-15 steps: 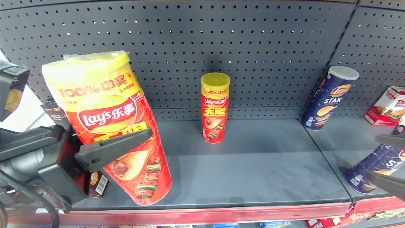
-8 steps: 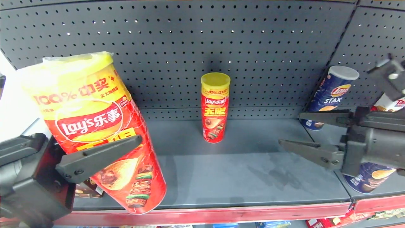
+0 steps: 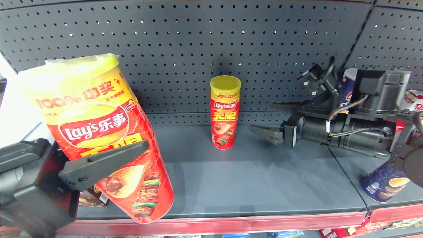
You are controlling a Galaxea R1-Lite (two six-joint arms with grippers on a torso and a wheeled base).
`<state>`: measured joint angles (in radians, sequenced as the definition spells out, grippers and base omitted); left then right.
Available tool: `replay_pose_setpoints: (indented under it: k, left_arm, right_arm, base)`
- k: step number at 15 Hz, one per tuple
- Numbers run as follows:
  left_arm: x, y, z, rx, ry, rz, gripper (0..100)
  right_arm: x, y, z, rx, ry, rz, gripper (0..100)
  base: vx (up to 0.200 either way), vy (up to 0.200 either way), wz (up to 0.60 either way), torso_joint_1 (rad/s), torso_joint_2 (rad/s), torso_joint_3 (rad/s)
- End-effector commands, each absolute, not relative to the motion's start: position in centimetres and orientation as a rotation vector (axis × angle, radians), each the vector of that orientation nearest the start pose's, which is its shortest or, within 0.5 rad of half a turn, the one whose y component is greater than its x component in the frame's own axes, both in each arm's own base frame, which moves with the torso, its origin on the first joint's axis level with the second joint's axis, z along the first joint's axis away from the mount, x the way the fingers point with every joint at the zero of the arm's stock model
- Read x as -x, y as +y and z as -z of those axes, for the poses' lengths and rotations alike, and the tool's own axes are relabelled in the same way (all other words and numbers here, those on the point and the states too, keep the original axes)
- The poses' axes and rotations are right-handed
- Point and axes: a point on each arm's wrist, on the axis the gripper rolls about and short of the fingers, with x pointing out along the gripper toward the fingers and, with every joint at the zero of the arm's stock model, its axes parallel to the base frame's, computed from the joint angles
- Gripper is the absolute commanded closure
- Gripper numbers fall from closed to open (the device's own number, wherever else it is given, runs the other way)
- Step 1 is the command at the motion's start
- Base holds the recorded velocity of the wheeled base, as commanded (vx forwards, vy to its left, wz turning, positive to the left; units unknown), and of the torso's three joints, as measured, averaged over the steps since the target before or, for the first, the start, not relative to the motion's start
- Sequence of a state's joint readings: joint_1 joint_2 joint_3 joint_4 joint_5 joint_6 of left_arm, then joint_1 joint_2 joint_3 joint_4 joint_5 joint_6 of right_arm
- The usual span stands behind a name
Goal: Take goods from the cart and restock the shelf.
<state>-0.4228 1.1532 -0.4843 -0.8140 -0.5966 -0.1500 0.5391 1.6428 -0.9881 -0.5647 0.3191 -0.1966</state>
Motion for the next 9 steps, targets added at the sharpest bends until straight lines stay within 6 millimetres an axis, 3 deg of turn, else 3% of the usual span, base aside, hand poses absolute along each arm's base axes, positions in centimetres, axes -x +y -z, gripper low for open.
replay_pose_setpoints:
  k: [1,6,9]
  left_arm:
    - [-14.2,-7.8,-23.8,0.124,-0.065,1.029,100]
    - [-14.4,-8.0,-23.6,0.132,-0.051,1.037,100]
    - [-14.5,-8.1,-23.5,0.134,-0.045,1.037,100]
  right_arm:
    - [-29.2,16.4,-22.7,0.195,0.011,-0.927,0]
    - [-31.7,15.4,-22.3,0.271,-0.082,-1.154,0]
    - [-33.3,16.2,-22.2,0.302,-0.136,-1.223,0]
  base:
    - [0.000,0.000,0.00,0.000,0.00,0.000]
    - [0.000,0.000,0.00,0.000,0.00,0.000]
    - [0.000,0.000,0.00,0.000,0.00,0.000]
